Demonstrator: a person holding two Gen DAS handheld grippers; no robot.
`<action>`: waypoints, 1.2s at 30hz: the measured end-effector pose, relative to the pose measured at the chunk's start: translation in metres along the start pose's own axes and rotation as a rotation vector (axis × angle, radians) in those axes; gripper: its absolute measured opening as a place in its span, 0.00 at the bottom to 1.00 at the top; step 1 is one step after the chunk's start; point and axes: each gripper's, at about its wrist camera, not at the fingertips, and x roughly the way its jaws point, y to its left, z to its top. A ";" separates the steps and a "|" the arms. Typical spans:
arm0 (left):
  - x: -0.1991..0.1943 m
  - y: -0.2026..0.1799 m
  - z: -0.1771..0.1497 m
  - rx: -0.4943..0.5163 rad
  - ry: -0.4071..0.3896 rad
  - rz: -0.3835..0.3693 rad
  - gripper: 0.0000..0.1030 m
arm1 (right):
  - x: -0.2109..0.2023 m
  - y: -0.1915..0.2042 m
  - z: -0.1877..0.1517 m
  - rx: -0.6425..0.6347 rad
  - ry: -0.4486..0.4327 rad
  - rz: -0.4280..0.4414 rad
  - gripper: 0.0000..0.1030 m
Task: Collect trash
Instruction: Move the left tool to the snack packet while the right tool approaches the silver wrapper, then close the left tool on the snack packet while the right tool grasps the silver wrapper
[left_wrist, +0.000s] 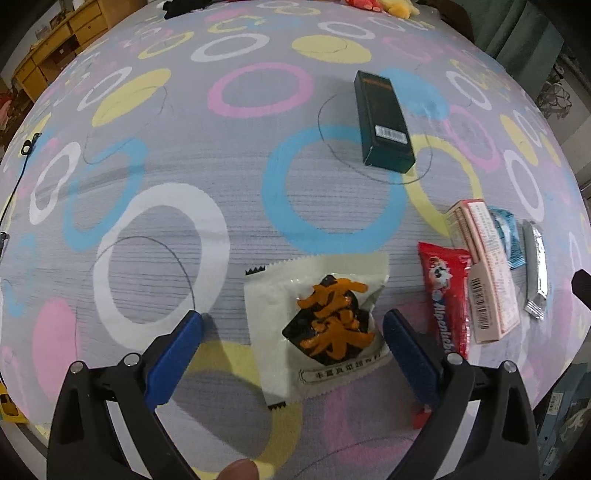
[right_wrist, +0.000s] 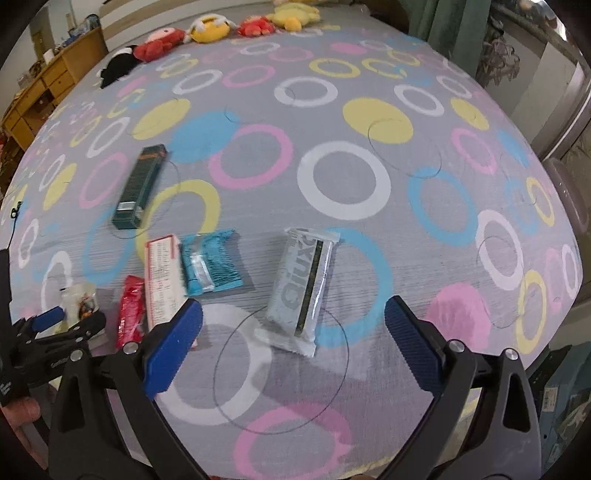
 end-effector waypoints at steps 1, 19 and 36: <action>0.003 0.000 0.000 -0.002 0.001 0.003 0.92 | 0.004 -0.001 0.000 0.002 0.008 -0.002 0.94; 0.007 -0.002 -0.008 0.024 -0.042 0.019 0.88 | 0.056 -0.012 0.010 0.049 0.117 -0.009 0.94; -0.006 0.015 -0.019 0.001 -0.064 -0.009 0.52 | 0.079 0.004 0.017 0.018 0.157 -0.022 0.44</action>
